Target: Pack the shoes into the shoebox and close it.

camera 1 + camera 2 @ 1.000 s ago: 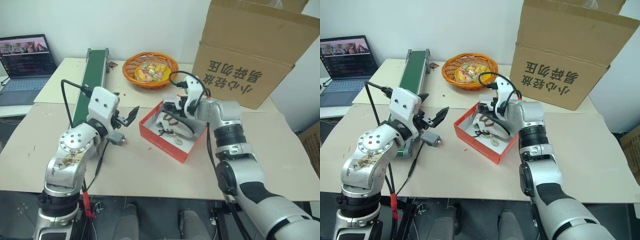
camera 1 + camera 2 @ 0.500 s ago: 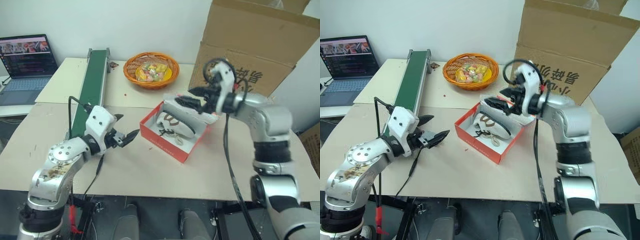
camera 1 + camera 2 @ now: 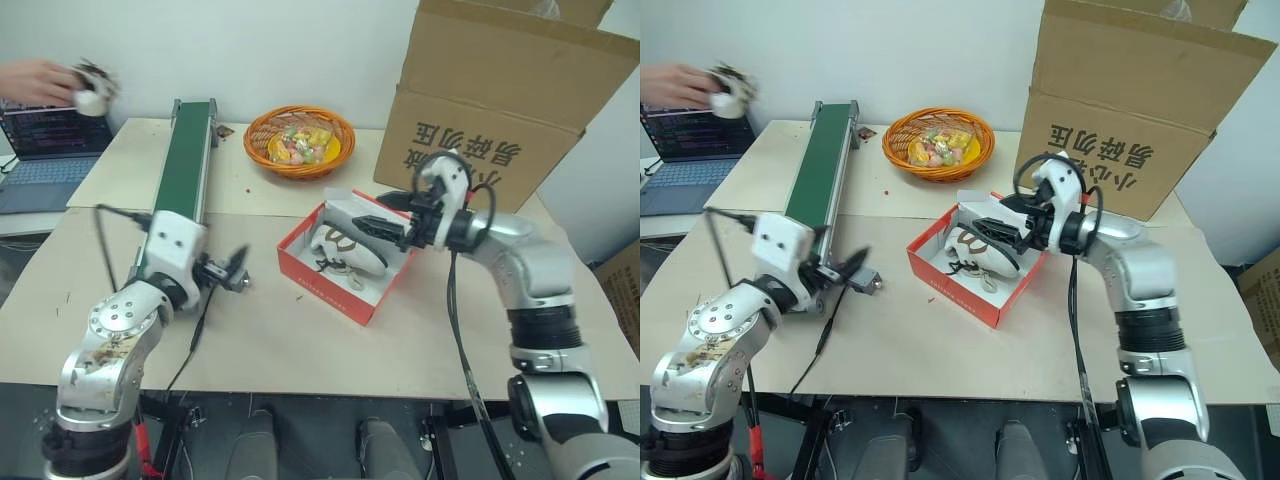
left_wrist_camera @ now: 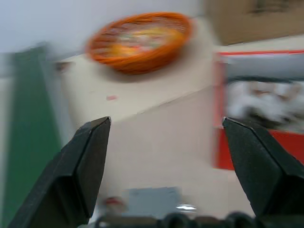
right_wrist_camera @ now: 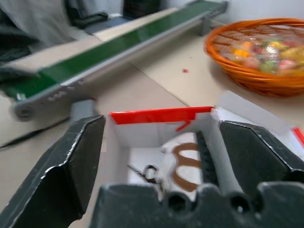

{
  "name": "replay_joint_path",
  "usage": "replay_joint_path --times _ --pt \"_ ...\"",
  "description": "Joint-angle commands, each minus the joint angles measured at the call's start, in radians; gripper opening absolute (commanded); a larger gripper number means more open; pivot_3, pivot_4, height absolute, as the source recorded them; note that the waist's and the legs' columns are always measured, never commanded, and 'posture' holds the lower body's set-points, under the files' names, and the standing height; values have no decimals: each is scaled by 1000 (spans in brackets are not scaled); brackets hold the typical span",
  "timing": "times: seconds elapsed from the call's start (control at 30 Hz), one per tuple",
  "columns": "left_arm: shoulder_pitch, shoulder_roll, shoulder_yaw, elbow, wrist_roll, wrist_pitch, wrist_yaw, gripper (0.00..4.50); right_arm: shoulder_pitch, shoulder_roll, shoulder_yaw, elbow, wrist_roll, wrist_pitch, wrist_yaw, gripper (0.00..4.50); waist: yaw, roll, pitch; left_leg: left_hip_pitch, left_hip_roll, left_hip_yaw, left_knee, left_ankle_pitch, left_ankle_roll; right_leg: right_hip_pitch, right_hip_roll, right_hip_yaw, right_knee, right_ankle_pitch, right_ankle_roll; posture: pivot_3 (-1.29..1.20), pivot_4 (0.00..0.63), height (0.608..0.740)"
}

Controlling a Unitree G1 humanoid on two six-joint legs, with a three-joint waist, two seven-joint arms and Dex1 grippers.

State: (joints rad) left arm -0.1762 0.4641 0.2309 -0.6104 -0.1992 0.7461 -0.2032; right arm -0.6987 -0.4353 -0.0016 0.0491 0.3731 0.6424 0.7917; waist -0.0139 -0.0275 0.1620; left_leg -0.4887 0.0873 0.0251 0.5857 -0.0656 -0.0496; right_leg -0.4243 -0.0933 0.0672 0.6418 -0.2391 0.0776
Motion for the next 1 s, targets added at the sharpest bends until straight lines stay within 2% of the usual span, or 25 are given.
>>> replay_joint_path --times 0.03,0.17,0.33,0.57,1.0 --pt "29 -50 36 -105 112 30 158 3982 36 12 47 -187 37 -29 38 4462 1 0 0 -1 0 0 0 0 0 0 0 0 0 0 0 0 150 721" --pt "33 -59 60 -88 142 45 186 3982 -16 48 147 -322 74 24 74 4462 0 0 0 0 0 0 0 0 0 -1 0 0 1 0 1 0 150 721" --pt "8 -46 101 -43 130 36 165 3982 -70 85 219 -350 47 39 53 4462 0 0 0 2 1 0 0 0 -1 -1 0 -1 0 1 0 0 150 721" --pt "9 -46 127 13 127 27 150 3982 -49 90 257 -331 11 14 34 4462 4 -1 -1 0 0 0 -1 -1 -1 -1 -2 -2 -2 1 -1 0 150 721" --pt "19 -84 74 93 135 -33 139 3982 -23 103 270 -350 -12 26 -16 4462 2 -1 -1 1 0 0 -3 -1 -1 -1 -1 -2 -1 1 -1 0 150 721"
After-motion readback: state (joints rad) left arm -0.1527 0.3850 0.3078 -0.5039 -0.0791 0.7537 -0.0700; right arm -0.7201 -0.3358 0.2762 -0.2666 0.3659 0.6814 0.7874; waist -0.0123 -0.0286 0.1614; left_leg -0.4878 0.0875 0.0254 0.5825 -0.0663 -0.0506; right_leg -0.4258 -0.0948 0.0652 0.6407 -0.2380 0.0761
